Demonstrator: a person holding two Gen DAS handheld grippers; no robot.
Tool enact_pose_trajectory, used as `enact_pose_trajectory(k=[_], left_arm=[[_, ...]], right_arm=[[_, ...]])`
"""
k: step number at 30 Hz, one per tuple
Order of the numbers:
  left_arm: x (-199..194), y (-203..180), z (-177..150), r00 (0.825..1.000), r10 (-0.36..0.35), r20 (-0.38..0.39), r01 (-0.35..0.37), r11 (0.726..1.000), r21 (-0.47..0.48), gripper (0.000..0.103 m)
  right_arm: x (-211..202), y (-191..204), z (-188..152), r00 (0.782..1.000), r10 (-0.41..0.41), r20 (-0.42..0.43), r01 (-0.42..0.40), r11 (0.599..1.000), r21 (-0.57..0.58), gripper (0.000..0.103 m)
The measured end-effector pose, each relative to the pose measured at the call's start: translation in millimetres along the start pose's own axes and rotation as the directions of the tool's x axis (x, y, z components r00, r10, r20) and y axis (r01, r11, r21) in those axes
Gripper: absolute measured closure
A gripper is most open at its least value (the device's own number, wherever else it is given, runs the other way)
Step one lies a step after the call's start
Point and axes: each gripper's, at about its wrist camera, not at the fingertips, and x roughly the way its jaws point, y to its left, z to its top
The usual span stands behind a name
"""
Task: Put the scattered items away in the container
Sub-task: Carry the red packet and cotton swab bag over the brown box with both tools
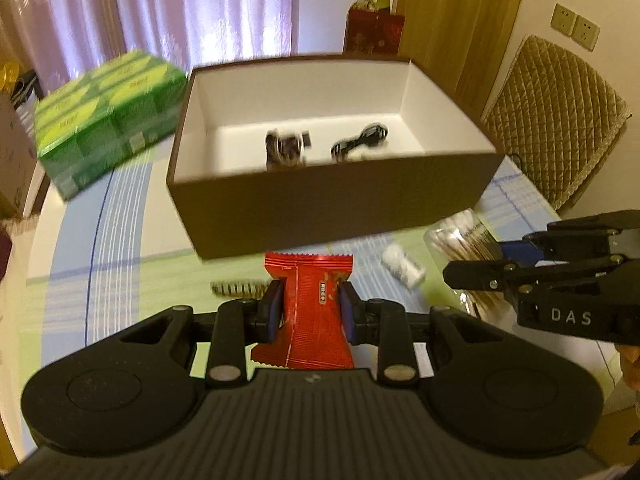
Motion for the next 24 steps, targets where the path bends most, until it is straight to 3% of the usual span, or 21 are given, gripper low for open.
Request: enact_pose_trajectory(k=[12, 16, 24], left_arm=[[31, 14, 104, 0.993, 0.019, 0.115, -0.029, 0.996, 0.081, 0.078], [57, 22, 132, 0.993, 0.022, 0.112, -0.033, 0.994, 0.103, 0.078], [121, 39, 170, 0.998, 0.035, 0.054, -0.042, 0.989, 0.141, 0.078]], right_arm=[[20, -31, 94, 0.988, -0.060, 0.146, 0.060, 0.998, -0.001, 0.076], [43, -44, 120, 0.985, -0.081, 0.149, 0.080, 0.997, 0.014, 0.076], [106, -71, 152, 0.992, -0.100, 0.080, 0.095, 0.993, 0.070, 0.076]])
